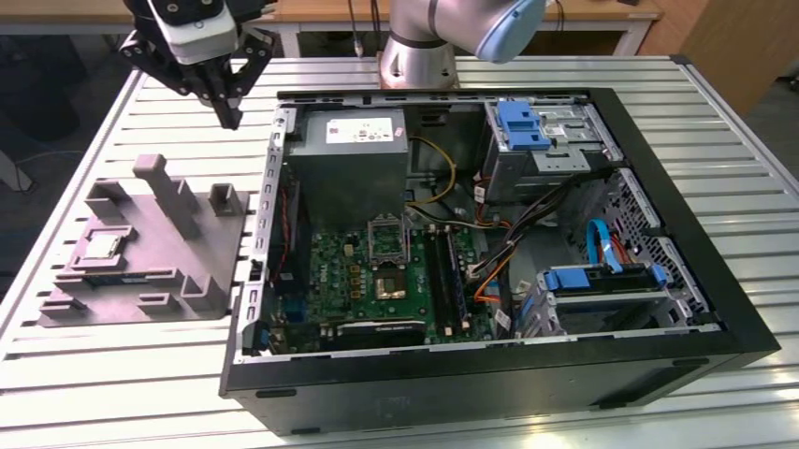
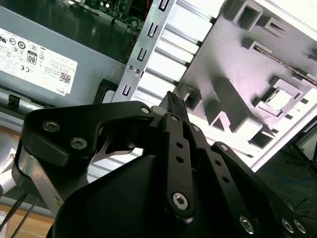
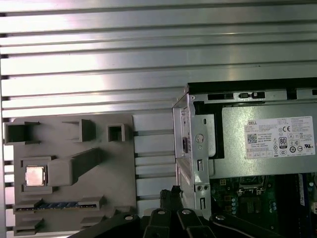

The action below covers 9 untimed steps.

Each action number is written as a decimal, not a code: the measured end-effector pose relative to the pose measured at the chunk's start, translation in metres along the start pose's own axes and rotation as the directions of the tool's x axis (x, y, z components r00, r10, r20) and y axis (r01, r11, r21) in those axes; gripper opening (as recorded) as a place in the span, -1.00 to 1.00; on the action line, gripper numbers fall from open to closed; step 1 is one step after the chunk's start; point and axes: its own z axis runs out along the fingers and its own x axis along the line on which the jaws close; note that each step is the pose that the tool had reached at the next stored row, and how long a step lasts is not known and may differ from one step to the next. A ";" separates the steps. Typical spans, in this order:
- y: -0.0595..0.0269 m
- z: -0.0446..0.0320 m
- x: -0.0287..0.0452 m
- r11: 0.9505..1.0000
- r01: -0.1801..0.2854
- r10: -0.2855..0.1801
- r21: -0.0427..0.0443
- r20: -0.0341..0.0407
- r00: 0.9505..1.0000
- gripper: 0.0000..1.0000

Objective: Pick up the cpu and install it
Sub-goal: 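Reach for the cpu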

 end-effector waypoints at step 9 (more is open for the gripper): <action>-0.0003 0.0008 0.0031 1.000 0.000 0.000 0.000 0.000 1.000 -0.79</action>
